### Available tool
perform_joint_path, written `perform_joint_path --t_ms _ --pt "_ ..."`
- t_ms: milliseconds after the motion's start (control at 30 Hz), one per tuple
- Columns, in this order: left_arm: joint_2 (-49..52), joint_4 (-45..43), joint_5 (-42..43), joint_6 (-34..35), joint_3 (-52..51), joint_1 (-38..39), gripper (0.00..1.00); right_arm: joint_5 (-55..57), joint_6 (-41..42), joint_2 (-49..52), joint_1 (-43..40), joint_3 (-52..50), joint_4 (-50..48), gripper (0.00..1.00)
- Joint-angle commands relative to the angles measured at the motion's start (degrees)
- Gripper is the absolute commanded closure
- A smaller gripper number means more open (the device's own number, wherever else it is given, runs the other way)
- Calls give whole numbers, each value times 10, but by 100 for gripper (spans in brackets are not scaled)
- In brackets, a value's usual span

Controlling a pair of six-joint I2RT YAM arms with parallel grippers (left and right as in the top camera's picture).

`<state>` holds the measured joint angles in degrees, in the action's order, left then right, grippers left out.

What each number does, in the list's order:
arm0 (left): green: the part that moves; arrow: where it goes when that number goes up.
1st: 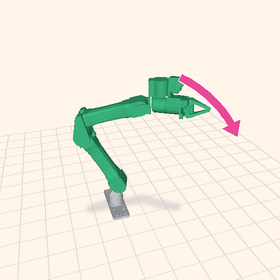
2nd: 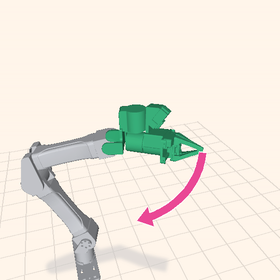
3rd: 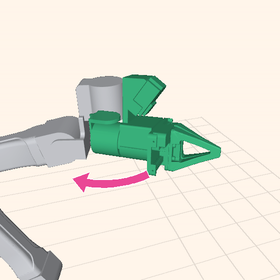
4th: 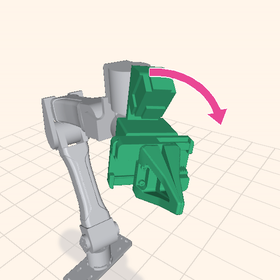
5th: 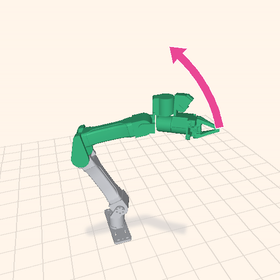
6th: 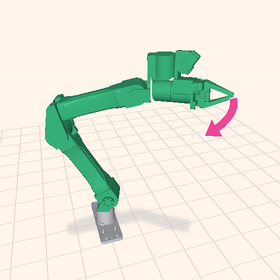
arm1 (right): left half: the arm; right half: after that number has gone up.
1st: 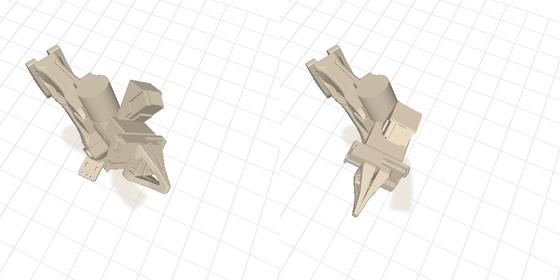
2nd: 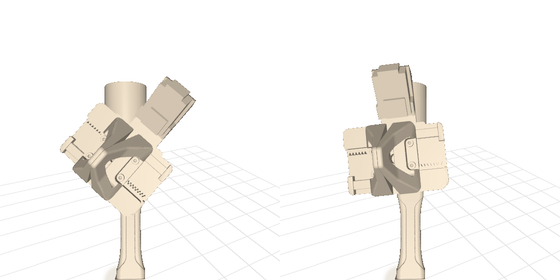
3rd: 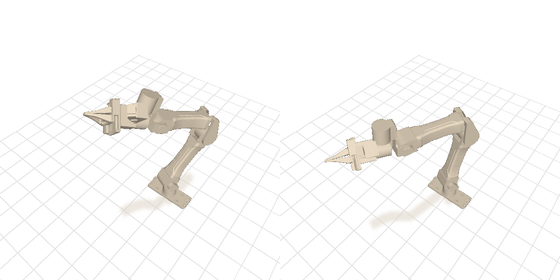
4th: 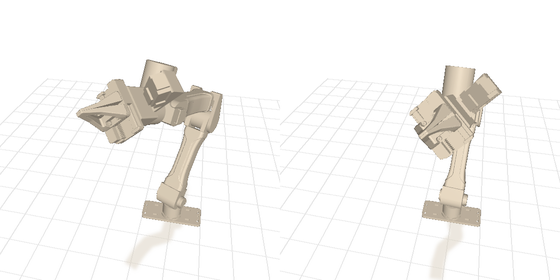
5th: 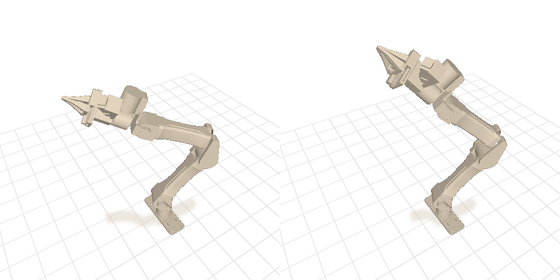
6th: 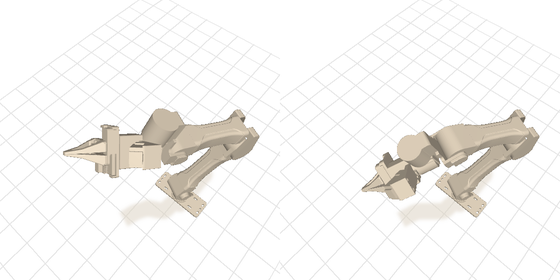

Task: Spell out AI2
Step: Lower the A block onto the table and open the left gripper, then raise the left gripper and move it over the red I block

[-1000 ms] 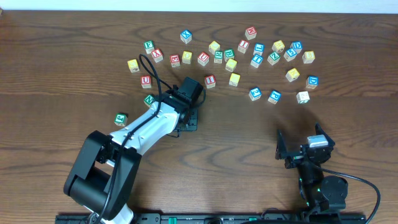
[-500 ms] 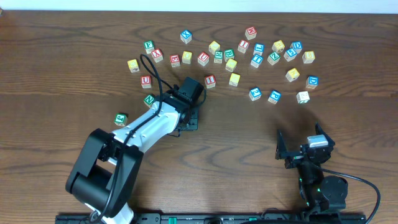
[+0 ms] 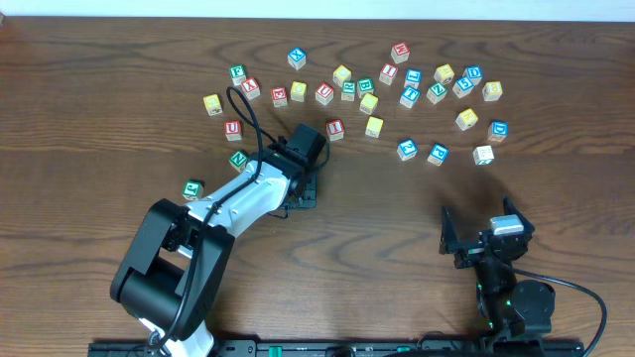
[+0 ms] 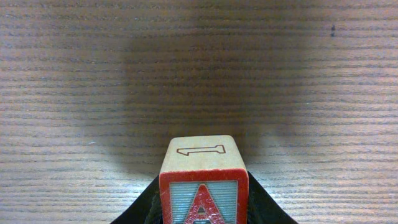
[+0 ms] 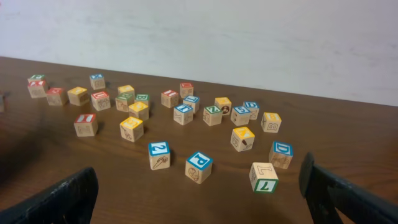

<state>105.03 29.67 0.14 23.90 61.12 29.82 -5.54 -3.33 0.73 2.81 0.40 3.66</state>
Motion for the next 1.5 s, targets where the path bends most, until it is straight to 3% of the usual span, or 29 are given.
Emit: perform_joint_path --t_ms 0,100,367,867,1233,1467 --pt "23 2 8 -7 -9 -3 83 2 7 -2 -4 -1 2 1" --pt "23 2 8 -7 -9 -3 69 2 7 -2 -4 -1 2 1" --pt "23 2 8 -7 -8 -3 49 2 7 -2 -4 -1 2 1" --pt "-1 11 8 -10 -8 -3 48 2 7 -2 -4 -1 2 1" --pt "-164 32 8 -29 24 -3 48 2 7 -2 -4 -1 2 1" --pt "-255 36 8 -22 29 -3 40 2 7 -2 -4 -1 2 1"
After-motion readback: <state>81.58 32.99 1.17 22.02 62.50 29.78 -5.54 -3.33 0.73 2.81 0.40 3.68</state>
